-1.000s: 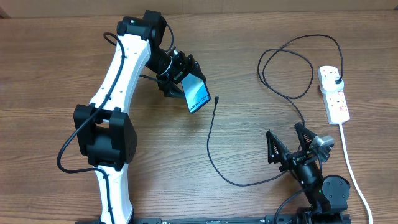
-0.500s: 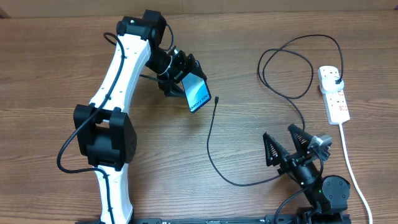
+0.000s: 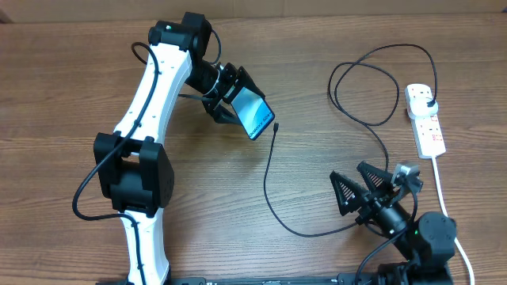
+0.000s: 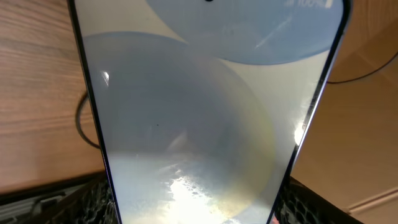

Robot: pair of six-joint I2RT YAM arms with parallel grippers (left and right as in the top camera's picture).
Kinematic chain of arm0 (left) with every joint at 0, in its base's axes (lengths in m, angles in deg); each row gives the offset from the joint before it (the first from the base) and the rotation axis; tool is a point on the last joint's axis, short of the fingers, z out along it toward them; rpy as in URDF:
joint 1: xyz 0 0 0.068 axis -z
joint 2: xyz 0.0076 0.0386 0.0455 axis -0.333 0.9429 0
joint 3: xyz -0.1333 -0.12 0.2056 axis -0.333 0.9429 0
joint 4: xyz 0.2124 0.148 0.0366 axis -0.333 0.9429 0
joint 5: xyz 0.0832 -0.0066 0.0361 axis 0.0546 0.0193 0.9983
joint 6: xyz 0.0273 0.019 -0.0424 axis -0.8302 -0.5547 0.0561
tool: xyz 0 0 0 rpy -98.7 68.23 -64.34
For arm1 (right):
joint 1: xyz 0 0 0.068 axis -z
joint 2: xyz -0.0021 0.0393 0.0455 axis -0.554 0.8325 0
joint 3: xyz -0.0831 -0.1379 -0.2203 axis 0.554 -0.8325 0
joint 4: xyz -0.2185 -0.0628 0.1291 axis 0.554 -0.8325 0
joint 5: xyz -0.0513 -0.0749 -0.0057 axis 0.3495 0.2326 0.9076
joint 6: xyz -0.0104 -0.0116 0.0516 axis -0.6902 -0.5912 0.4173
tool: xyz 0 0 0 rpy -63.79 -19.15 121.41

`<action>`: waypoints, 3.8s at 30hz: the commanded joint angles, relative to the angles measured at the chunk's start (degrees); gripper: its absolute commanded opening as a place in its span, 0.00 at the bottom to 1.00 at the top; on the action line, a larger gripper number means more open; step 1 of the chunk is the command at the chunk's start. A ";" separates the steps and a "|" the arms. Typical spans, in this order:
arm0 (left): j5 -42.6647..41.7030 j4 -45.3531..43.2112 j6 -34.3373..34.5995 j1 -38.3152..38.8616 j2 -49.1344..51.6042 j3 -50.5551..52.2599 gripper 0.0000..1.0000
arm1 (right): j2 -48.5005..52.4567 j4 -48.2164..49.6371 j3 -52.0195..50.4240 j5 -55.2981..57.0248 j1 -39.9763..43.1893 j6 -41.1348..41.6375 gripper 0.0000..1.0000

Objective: Plug charger to phone and switch on socket

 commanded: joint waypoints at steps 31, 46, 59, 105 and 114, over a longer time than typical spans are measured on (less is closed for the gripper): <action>-21.42 0.20 16.50 -0.04 -0.48 -1.70 0.70 | 50.47 -41.16 38.34 -4.81 -0.11 -14.64 1.00; -22.60 0.17 24.63 -0.07 -0.48 -1.70 0.69 | 50.88 -40.15 38.32 -4.74 -0.13 -12.92 1.00; -7.61 -1.07 28.15 -0.02 -0.48 -1.70 0.74 | 50.90 -36.24 38.32 -3.72 -0.17 -0.79 1.00; 6.56 -0.37 26.21 7.43 -0.48 -1.70 0.73 | 68.63 3.52 38.32 13.07 -25.57 27.39 0.60; 7.50 -0.04 25.18 9.20 -0.48 -1.70 0.73 | 69.37 3.72 38.32 13.14 -25.55 26.95 0.39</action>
